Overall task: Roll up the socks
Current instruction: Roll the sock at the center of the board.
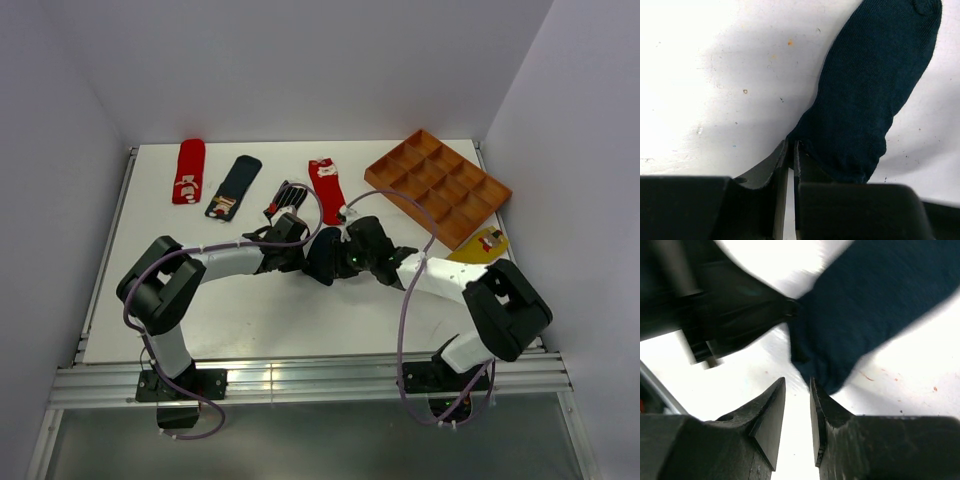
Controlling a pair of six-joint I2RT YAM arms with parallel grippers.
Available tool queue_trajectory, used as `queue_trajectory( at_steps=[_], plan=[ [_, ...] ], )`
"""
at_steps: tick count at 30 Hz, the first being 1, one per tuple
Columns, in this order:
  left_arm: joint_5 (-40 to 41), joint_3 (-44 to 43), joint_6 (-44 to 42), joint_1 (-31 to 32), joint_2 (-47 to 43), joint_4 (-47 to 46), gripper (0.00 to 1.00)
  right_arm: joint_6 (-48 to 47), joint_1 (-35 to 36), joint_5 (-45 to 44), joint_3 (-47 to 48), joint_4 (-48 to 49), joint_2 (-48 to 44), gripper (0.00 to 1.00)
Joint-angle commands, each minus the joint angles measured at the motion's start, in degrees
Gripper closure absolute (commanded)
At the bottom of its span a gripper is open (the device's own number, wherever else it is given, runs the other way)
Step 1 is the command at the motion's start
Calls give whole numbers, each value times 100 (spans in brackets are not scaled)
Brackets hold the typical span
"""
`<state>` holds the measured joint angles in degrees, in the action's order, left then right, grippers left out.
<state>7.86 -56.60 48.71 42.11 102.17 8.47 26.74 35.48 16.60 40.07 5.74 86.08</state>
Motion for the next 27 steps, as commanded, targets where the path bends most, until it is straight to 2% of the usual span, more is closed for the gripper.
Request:
queue_trajectory(
  at_steps=[1,5,10,27],
  plan=[
    [120,263,-274,70,225,981,88,-748,423,-876,71,-152,-390,66],
    [155,255,-318,69,216,1025,88,-1056,836,-1536,193,-214,-251,64],
    [163,263,-336,61,207,999,88,-1224,1109,-1773,290,-20,57,63],
    [146,272,-371,69,216,972,88,-1514,1215,-1766,580,103,532,60]
  ],
)
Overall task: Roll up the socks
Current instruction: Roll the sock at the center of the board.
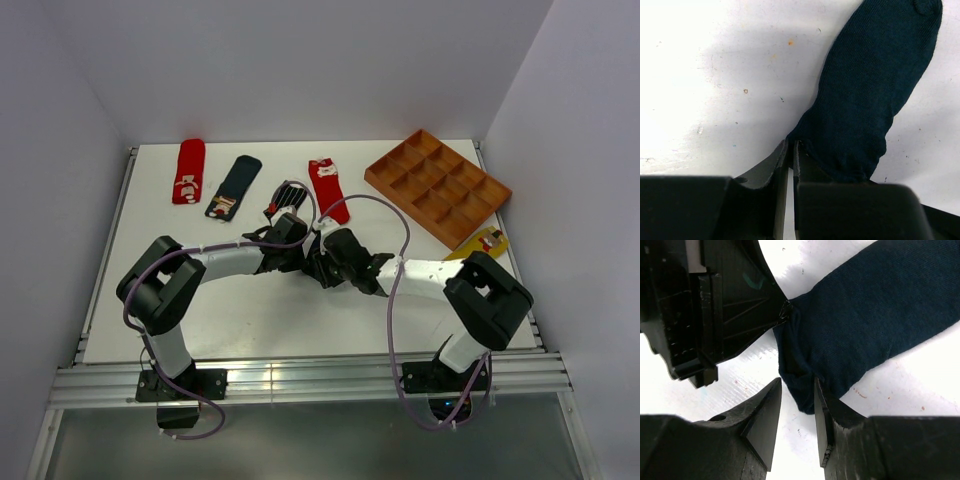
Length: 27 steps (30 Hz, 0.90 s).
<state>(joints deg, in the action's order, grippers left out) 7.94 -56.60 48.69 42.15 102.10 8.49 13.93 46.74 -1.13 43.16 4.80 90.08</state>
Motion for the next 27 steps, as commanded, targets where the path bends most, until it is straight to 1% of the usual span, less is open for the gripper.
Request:
queue_trajectory(
  at_steps=[1,5,13,19,27],
  plan=[
    [137,281,-369,65,213,970,88,-242,81,16,281,197,150,60],
    [146,272,-369,65,222,970,88,-216,90,7,273,179,229,60],
    [242,220,-605,56,187,1040,89,-391,81,-29,-88,381,-289,59],
    [462,149,-887,39,117,1120,89,-585,291,-168,-35,381,-281,59],
    [401,70,-1124,-102,161,1067,89,-901,555,-265,184,347,-123,59]
  ],
)
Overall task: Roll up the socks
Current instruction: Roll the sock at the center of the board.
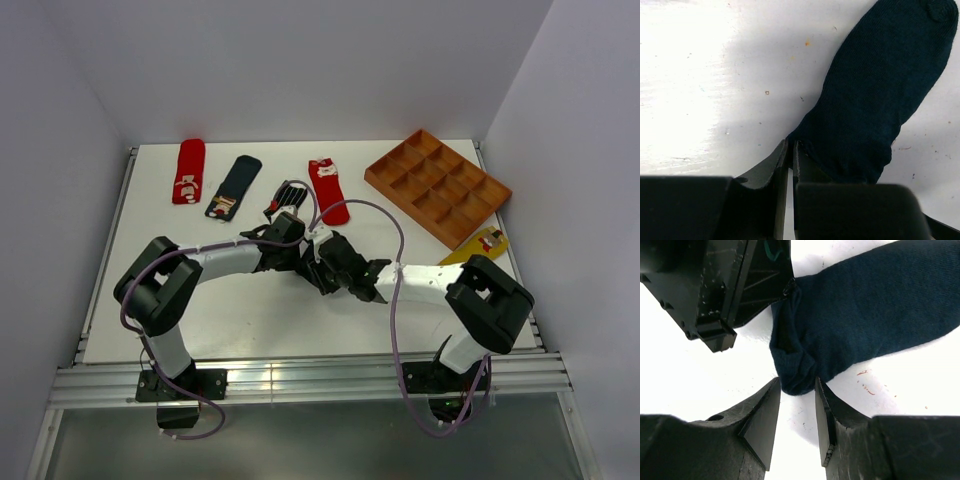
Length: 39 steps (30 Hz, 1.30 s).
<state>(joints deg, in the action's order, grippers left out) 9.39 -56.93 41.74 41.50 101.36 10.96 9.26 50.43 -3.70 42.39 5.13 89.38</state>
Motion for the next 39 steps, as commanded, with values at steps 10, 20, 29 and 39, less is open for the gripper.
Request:
queue_trajectory(
  at_steps=[10,20,29,39],
  plan=[
    [98,164,-421,-45,226,697,89,-653,467,-52,375,375,-123,59],
    [28,217,-394,-54,200,635,89,-750,582,71,612,463,26,59],
    [-77,287,-324,-45,147,530,89,-188,459,-297,-194,902,-491,60],
    [-60,314,-333,-54,94,538,89,-195,441,-518,-575,1096,-1143,59]
  ],
)
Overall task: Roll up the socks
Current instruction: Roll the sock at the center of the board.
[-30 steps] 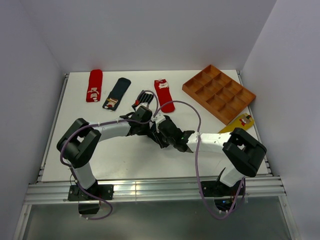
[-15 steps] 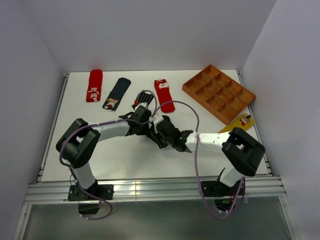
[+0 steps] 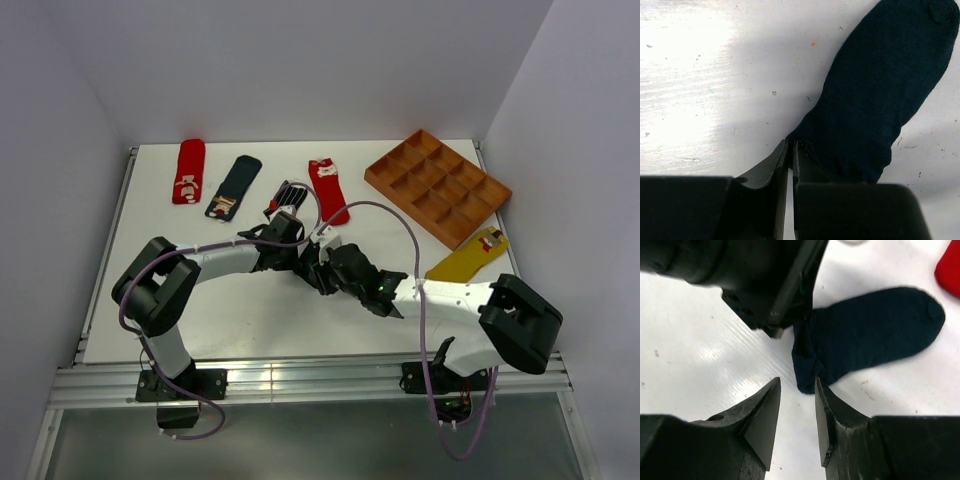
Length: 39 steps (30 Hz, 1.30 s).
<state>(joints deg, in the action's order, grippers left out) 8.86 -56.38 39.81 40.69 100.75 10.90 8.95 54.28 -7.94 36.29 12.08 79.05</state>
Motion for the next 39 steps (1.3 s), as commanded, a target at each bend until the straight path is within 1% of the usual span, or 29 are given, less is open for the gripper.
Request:
queue_trajectory(
  at_steps=[1,6,13,24,35,39],
  plan=[
    [-7,250,-140,36,164,554,89,-192,56,-67,123,357,-65,59],
    [-51,224,-140,36,164,545,89,-306,240,135,141,410,84,58],
    [-78,171,-149,27,182,598,89,-473,469,-14,238,568,409,58],
    [-157,250,-140,27,147,554,89,-491,417,-452,370,866,1051,58],
    [-210,250,-158,27,121,528,89,-368,302,-673,422,805,1166,57],
    [-218,233,-158,36,120,536,89,-359,241,-603,492,735,1280,56]
  ],
)
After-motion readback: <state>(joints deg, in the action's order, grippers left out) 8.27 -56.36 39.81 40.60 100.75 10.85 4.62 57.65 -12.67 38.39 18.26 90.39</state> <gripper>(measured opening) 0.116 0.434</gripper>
